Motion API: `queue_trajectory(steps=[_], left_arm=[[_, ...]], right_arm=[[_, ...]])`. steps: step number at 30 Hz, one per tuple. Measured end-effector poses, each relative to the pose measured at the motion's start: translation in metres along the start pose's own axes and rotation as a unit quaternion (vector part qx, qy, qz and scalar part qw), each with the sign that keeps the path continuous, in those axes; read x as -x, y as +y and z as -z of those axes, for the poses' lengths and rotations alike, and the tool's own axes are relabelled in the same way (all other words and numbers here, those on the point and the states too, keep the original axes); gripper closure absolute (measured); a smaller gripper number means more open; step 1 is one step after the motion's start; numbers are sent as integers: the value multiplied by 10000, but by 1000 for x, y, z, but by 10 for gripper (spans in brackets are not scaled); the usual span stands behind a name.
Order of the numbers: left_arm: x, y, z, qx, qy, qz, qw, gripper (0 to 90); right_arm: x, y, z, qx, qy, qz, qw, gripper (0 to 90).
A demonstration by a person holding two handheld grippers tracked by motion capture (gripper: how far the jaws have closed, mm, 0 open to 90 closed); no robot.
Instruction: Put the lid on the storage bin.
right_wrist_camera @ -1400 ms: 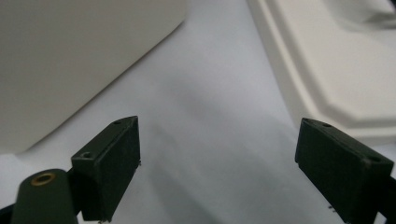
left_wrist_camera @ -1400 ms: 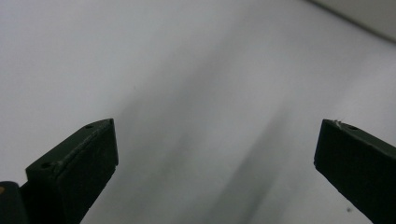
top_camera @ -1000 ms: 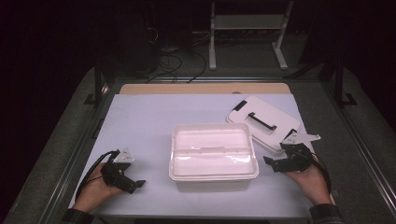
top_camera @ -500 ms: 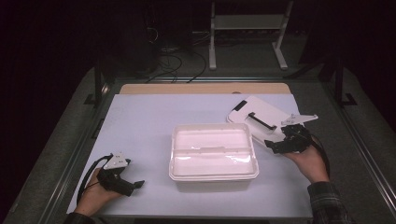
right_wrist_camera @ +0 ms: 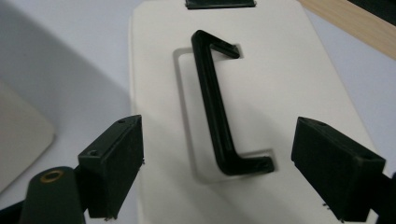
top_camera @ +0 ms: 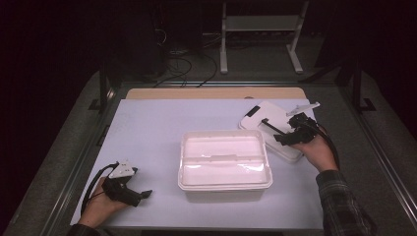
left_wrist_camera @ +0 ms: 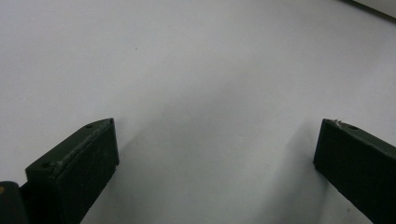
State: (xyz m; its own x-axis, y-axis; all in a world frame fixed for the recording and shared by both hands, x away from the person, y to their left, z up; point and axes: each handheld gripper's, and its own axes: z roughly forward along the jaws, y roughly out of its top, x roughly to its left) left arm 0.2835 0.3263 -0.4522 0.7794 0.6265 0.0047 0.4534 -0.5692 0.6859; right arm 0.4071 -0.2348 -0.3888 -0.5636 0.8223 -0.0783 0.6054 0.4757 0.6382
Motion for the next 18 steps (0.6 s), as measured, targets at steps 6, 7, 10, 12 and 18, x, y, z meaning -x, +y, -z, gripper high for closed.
queue_trajectory(steps=[6,7,10,12,18], left_arm=[[0,0,0,7,-1,11,10000,0],[0,0,0,7,-1,12,10000,0],[0,0,0,7,-2,13,10000,0],[0,0,0,7,-3,14,10000,0],[0,0,0,6,-6,20,10000,0]], right_arm=[[7,11,-14,-176,29,47,9998,183],[8,13,-17,-255,38,62,9996,186],[9,20,-23,-395,43,135,9991,218],[9,25,-27,-512,23,230,9984,237],[6,38,-40,-880,21,478,9950,307]])
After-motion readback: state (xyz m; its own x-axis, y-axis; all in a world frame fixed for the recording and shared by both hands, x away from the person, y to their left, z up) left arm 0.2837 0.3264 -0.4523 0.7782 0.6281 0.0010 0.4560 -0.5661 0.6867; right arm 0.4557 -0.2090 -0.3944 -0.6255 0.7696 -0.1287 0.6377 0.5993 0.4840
